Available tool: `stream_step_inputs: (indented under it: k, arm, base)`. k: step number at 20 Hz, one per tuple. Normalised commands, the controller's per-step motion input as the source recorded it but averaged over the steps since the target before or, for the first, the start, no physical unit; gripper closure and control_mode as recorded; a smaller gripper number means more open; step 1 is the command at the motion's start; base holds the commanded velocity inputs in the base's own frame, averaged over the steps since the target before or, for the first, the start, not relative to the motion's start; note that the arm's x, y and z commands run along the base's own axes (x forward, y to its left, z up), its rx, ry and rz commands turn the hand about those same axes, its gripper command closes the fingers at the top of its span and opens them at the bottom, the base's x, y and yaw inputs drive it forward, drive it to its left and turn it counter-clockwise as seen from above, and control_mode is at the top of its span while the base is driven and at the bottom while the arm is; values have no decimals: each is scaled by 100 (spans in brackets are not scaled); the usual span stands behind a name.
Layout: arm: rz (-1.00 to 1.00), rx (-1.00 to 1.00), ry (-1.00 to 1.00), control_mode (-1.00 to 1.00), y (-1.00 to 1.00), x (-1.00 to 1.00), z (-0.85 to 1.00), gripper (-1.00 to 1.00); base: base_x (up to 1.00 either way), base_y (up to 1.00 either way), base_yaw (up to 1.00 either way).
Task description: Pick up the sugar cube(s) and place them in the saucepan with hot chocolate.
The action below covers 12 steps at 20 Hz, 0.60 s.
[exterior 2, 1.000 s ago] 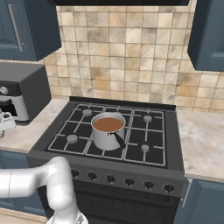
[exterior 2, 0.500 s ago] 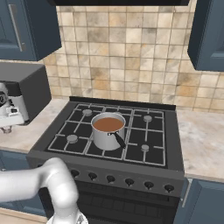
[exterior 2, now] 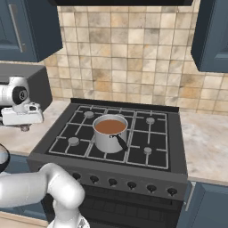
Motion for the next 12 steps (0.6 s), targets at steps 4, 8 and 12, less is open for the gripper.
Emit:
stream_step_inputs:
  k: [4,8,12]
  arm:
    - [-24,-1,0,-100,-99,0,59,100]
    - [-24,-4,-1,-100,-100,0,51,100]
    - [-26,-7,0,-100,-96,4,51,100]
  base:
    - [0,0,0]
    - [0,0,0]
    - [0,0,0]
